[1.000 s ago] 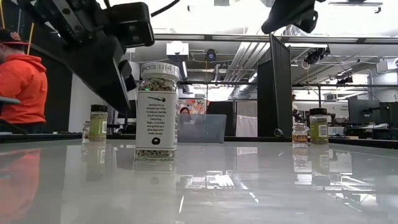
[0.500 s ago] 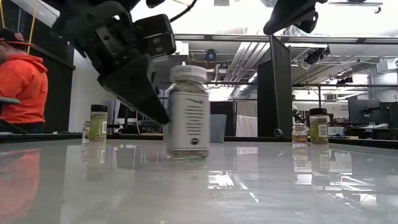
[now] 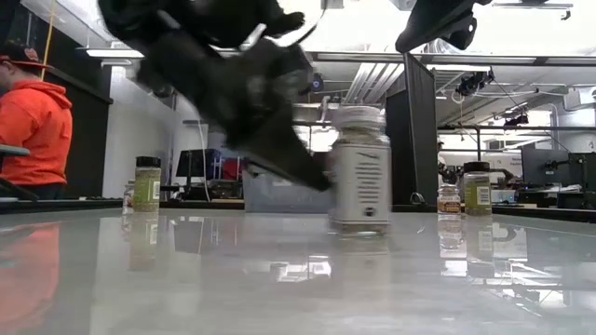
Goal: Sort spices by type
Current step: Put the white seasoning bottle into the gray bin
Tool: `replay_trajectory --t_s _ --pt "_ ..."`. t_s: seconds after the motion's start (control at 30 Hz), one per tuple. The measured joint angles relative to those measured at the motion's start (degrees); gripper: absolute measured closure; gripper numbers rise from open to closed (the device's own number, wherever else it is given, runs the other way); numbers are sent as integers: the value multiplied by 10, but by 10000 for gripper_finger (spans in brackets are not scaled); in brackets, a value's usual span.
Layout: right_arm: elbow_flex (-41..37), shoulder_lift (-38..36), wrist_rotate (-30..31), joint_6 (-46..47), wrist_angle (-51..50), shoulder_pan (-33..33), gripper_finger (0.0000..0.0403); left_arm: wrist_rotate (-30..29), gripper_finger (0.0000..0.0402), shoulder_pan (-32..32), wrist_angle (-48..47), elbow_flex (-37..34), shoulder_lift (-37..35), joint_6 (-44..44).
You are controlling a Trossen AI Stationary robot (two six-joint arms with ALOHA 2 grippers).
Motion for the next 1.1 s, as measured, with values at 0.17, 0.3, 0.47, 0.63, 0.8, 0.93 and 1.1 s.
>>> replay_trajectory --t_s 0.17,0.3,0.47,0.63,0.8,0.93,1.1 --pt "0 0 0 0 0 0 403 26 401 15 -9 78 53 43" --pt "0 -1 0 0 5 0 403 68 401 28 -109 116 49 70" --pt "17 -3 -12 -3 11 -18 387 69 401 42 -278 114 -29 129" --pt "44 3 -137 -126 27 -53 307 37 401 52 -338 54 -147 135" --pt "85 33 -192 -244 -11 -75 180 -17 401 55 -308 -60 -304 41" --pt "121 79 -192 -323 -68 -89 95 -49 401 33 -305 -130 -421 -39" --pt "175 148 -223 -360 -150 -98 53 -81 401 -7 -307 -180 -525 -78"
